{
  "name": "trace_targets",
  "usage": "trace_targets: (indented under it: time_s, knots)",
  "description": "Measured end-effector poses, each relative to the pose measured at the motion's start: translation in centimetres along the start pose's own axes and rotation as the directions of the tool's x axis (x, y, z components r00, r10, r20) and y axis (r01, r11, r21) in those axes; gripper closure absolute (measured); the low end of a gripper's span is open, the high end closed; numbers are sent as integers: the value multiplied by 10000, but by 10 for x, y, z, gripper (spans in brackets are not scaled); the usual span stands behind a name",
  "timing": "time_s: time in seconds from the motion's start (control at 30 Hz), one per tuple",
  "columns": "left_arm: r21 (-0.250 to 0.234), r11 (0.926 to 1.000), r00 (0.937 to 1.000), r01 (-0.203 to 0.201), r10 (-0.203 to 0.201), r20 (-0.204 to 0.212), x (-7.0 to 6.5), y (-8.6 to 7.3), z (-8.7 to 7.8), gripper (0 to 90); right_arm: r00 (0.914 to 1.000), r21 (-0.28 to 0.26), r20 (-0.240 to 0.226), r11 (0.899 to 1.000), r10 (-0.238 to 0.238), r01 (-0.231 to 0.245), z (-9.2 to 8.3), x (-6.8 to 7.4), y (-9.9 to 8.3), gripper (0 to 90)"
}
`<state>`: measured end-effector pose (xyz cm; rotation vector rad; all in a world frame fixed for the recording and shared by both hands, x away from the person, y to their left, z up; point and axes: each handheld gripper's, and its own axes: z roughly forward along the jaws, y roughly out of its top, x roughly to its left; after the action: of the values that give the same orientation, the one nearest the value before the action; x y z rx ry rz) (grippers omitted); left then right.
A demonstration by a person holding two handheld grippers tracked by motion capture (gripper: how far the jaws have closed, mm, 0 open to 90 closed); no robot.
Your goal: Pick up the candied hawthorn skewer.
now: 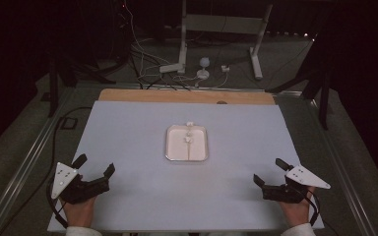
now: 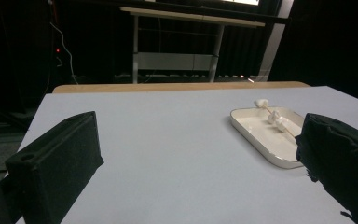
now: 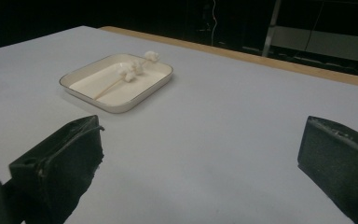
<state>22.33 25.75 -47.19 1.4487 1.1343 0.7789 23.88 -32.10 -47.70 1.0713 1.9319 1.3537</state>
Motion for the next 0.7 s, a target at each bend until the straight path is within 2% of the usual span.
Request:
trace_targets:
  time_s: [0.27,0.37,0.43,0.5,0.7]
  knots:
    - [-50,9999,9998,161,-161,-114,0,-1,-2,6,10000,74,-28,9999,95,-95,1,1,-1,0]
    - [-33,9995,9995,323,-323,-60,0,1,-2,6,9999,38,-13,9999,110,-110,1,1,-1,0]
    - [-34,9991,9990,415,-415,136,-1,4,-1,6,9999,56,0,9999,103,-103,1,0,-2,0]
    - [93,9992,9992,376,-378,149,-2,8,2,6,10000,119,41,9999,91,-91,2,0,-3,0]
    - [74,9999,9992,130,-132,365,-8,19,10,6,9999,138,48,9998,108,-109,2,0,-3,0]
